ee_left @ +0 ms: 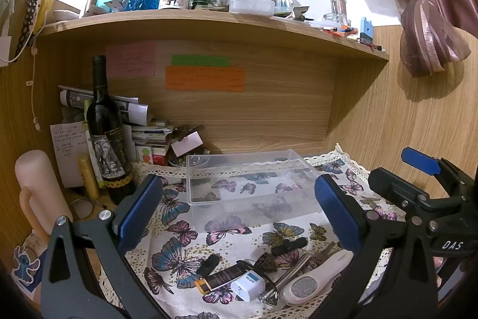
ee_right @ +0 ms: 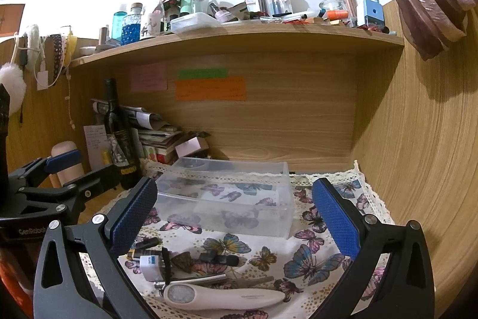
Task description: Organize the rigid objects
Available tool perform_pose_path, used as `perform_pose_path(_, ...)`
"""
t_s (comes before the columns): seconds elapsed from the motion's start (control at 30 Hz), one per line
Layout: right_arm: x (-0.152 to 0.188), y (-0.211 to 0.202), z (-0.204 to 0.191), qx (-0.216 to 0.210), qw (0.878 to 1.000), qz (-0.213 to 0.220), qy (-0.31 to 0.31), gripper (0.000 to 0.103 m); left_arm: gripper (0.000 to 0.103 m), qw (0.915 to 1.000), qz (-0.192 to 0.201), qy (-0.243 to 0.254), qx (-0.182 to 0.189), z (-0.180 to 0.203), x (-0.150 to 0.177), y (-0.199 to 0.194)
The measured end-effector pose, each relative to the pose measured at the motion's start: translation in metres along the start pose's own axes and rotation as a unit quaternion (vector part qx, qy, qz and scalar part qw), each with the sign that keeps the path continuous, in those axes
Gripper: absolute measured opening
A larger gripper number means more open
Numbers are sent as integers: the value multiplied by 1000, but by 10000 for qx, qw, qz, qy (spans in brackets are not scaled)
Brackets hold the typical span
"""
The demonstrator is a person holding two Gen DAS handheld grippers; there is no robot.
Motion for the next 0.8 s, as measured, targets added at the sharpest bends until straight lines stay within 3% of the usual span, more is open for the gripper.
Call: perform_pose_path(0.8, 2, 6, 1, -52, 10000, -80, 1, 103, 103, 10000, -64, 37, 18, 1, 0, 1)
Point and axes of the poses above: each gripper's, at about its wrist camera, not at the fingertips, and y roughly the way its jaws point, z to its right, x to its underside, the point moved 5 cm from there along y, roughly the way its jaws point, and after that the axes turned 11 degrees about -y, right-handed, at the moved point
